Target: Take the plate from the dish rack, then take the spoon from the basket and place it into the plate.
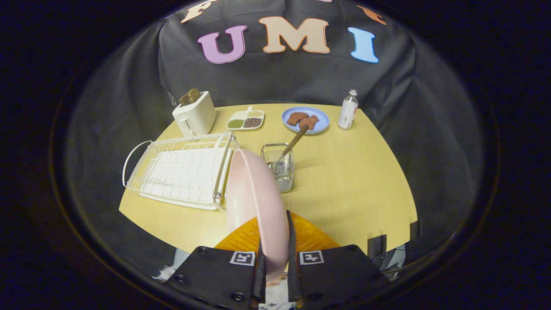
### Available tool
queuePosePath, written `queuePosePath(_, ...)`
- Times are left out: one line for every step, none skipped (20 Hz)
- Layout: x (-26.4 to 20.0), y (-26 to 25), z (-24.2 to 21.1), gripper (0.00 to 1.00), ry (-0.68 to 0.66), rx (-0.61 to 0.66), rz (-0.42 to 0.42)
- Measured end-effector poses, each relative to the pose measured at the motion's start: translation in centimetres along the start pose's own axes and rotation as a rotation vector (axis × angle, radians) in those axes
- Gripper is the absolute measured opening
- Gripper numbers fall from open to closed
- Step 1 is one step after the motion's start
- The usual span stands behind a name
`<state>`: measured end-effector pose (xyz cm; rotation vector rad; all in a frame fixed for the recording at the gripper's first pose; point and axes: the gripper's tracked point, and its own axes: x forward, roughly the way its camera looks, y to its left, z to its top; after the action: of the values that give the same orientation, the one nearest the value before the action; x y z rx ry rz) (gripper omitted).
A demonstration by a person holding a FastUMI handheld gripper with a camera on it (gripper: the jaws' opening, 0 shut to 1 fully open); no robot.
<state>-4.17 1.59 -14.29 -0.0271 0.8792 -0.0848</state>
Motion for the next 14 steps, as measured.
queuePosePath(0.7, -0.3, -1.0, 0.23, 0.013, 0.019, 0.016)
queuePosePath(1.4, -0.6, -1.8, 0.23, 0.024, 0.036, 0.027)
queuePosePath(2.2, -1.0, -2.5, 0.23, 0.032, 0.05, 0.035)
queuePosePath(2.8, -1.4, -3.1, 0.23, 0.038, 0.059, 0.04)
queuePosePath(3.5, -1.9, -3.7, 0.23, 0.045, 0.072, 0.045)
queuePosePath(4.0, -2.2, -4.1, 0.23, 0.051, 0.088, 0.052)
queuePosePath(4.4, -2.5, -4.4, 0.23, 0.058, 0.102, 0.058)
queuePosePath(4.8, -2.5, -4.8, 0.23, 0.06, 0.127, 0.082)
queuePosePath(4.9, -2.6, -4.8, 0.23, 0.06, 0.143, 0.099)
queuePosePath(5.1, -2.7, -5.0, 0.23, 0.056, 0.146, 0.117)
queuePosePath(5.3, -2.8, -5.1, 0.23, 0.05, 0.155, 0.129)
queuePosePath(5.4, -3.0, -5.2, 0.24, 0.054, 0.163, 0.137)
queuePosePath(5.5, -3.2, -5.4, 0.24, 0.055, 0.168, 0.143)
queuePosePath(5.6, -3.3, -5.5, 0.24, 0.058, 0.173, 0.151)
